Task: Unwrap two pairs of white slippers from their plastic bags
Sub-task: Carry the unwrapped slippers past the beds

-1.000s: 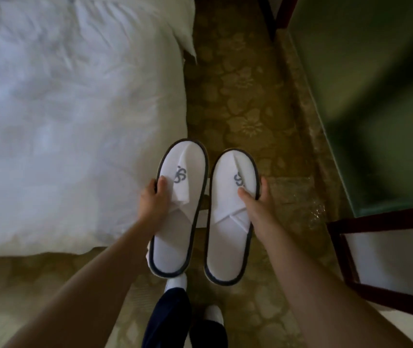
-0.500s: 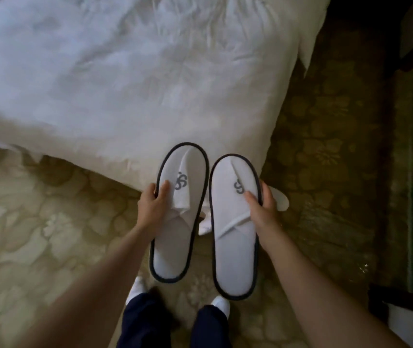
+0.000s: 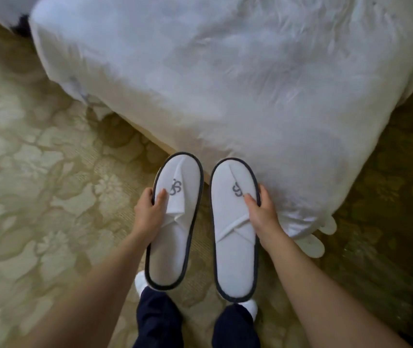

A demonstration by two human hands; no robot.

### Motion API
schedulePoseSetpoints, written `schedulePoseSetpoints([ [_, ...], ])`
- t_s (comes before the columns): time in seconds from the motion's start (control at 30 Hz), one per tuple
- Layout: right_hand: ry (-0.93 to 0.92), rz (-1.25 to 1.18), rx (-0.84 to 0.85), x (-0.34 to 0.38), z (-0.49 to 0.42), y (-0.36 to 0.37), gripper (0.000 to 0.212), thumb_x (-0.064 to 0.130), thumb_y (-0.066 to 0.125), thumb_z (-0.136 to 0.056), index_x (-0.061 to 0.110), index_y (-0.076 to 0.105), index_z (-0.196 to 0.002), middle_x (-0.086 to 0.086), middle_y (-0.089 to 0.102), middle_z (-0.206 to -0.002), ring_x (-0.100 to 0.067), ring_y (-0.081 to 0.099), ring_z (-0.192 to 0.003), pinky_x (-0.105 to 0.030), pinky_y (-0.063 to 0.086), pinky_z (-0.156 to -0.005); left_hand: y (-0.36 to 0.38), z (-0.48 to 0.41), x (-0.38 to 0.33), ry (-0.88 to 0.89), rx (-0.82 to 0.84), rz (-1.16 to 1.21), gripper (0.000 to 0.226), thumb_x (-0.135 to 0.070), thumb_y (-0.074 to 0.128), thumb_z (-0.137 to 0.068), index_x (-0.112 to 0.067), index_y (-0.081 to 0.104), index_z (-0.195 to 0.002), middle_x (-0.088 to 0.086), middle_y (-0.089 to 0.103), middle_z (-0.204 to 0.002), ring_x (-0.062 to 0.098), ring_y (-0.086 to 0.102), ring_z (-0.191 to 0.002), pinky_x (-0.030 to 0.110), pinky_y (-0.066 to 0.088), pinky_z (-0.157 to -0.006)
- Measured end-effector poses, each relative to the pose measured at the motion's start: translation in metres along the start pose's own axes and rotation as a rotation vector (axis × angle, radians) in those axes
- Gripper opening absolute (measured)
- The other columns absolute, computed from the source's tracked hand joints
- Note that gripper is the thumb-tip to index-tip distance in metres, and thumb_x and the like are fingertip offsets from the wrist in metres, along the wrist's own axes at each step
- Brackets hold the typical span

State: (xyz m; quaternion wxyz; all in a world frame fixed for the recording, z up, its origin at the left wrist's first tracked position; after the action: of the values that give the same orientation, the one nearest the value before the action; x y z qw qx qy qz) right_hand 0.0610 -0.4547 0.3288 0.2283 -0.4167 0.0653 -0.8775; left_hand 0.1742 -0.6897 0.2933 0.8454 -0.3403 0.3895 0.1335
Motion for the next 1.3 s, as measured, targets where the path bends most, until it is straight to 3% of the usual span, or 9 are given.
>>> schedulePoseSetpoints([
  [0.13, 0.008, 0.096, 0.114, 0.037, 0.0, 0.084, 0.048, 0.029, 0.045, -0.097, 0.024, 0.032, -0.143, -0.003, 0.05, -0.127, -0.019, 0.053, -0.105, -0.034, 0.049, -0.081, -0.078, -0.037, 0.01, -0.02, -0.012, -0.066, 0.024, -0.033, 0.046, -0.095, -0.01, 0.048, -0.087, -0.004, 0.045, -0.07, 0.013, 0.043, -0.064, 0.027, 0.031, -0.052],
  [0.27, -0.01, 0.16, 0.173, 0.083, 0.004, 0.174, 0.049, 0.032, 0.044, -0.097, 0.026, 0.03, -0.144, -0.008, 0.049, -0.137, -0.027, 0.054, -0.117, -0.042, 0.05, -0.09, -0.167, -0.081, 0.014, -0.016, -0.059, -0.085, 0.022, -0.032, 0.048, -0.094, -0.015, 0.047, -0.081, -0.008, 0.044, -0.069, 0.011, 0.042, -0.062, 0.027, 0.03, -0.052],
  [0.37, -0.07, 0.186, 0.251, 0.118, 0.009, 0.243, 0.051, 0.028, 0.046, -0.097, 0.028, 0.028, -0.145, -0.003, 0.05, -0.132, -0.022, 0.054, -0.114, -0.036, 0.05, -0.085, -0.229, -0.114, 0.028, -0.04, -0.082, -0.102, 0.027, -0.034, 0.048, -0.094, -0.02, 0.044, -0.071, -0.005, 0.044, -0.068, 0.012, 0.042, -0.062, 0.029, 0.029, -0.052],
  [0.5, -0.123, 0.261, 0.344, 0.153, 0.013, 0.316, 0.055, 0.025, 0.051, -0.095, 0.03, 0.028, -0.145, -0.003, 0.047, -0.139, -0.022, 0.052, -0.12, -0.039, 0.051, -0.09, -0.295, -0.137, 0.054, -0.097, -0.167, -0.012, 0.02, -0.03, 0.049, -0.095, -0.012, 0.053, -0.087, 0.0, 0.053, -0.076, 0.02, 0.049, -0.076, 0.031, 0.034, -0.064],
  [0.63, -0.171, 0.3, 0.407, 0.189, 0.009, 0.375, 0.05, 0.023, 0.05, -0.096, 0.028, 0.033, -0.142, -0.004, 0.049, -0.136, -0.018, 0.052, -0.111, -0.037, 0.049, -0.089, -0.342, -0.151, 0.064, -0.145, -0.271, 0.119, 0.018, -0.023, 0.046, -0.097, -0.008, 0.052, -0.09, -0.001, 0.05, -0.072, 0.018, 0.049, -0.078, 0.029, 0.035, -0.057],
  [0.77, -0.192, 0.298, 0.453, 0.22, -0.009, 0.424, 0.049, 0.021, 0.05, -0.095, 0.025, 0.035, -0.142, -0.004, 0.051, -0.134, -0.018, 0.052, -0.111, -0.035, 0.047, -0.09, -0.374, -0.183, 0.065, -0.212, -0.343, 0.257, 0.021, -0.028, 0.044, -0.098, -0.009, 0.053, -0.098, 0.009, 0.058, -0.095, 0.022, 0.055, -0.089, 0.035, 0.044, -0.079],
  [0.87, -0.152, 0.222, 0.453, 0.249, -0.035, 0.464, 0.06, 0.025, 0.054, -0.093, 0.024, 0.028, -0.146, -0.007, 0.046, -0.142, -0.026, 0.052, -0.121, -0.045, 0.047, -0.1, -0.392, -0.223, 0.058, -0.215, -0.367, 0.285, 0.025, -0.032, 0.043, -0.097, -0.012, 0.056, -0.104, 0.008, 0.061, -0.103, 0.028, 0.06, -0.098, 0.041, 0.047, -0.088],
  [1.03, -0.169, 0.149, 0.549, 0.324, -0.085, 0.53, 0.047, 0.021, 0.055, -0.092, 0.019, 0.039, -0.137, -0.008, 0.056, -0.13, -0.024, 0.058, -0.111, -0.039, 0.052, -0.09, -0.418, -0.298, 0.018, -0.238, -0.44, 0.344, 0.035, -0.033, 0.042, -0.098, -0.007, 0.057, -0.116, 0.006, 0.06, -0.106, 0.022, 0.057, -0.094, 0.031, 0.042, -0.078],
  [1.3, -0.213, 0.236, 0.504, 0.443, -0.159, 0.584, 0.042, 0.022, 0.055, -0.092, 0.007, 0.05, -0.131, -0.011, 0.059, -0.124, -0.019, 0.056, -0.098, -0.03, 0.044, -0.081, -0.445, -0.405, -0.052, -0.274, -0.515, 0.398, 0.026, -0.034, 0.043, -0.097, -0.011, 0.055, -0.097, -0.004, 0.058, -0.082, 0.018, 0.056, -0.078, 0.03, 0.044, -0.066],
])
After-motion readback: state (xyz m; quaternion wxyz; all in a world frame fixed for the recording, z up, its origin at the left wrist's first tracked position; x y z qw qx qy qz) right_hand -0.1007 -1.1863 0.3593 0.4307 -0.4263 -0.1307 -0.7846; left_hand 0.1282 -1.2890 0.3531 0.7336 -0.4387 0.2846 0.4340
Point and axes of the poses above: each hand's wrist, its own z-axis away from the middle knuckle, its own y-axis out of the palm, x = y × z, the point moved 6 cm from there along -z, towards the middle knuckle
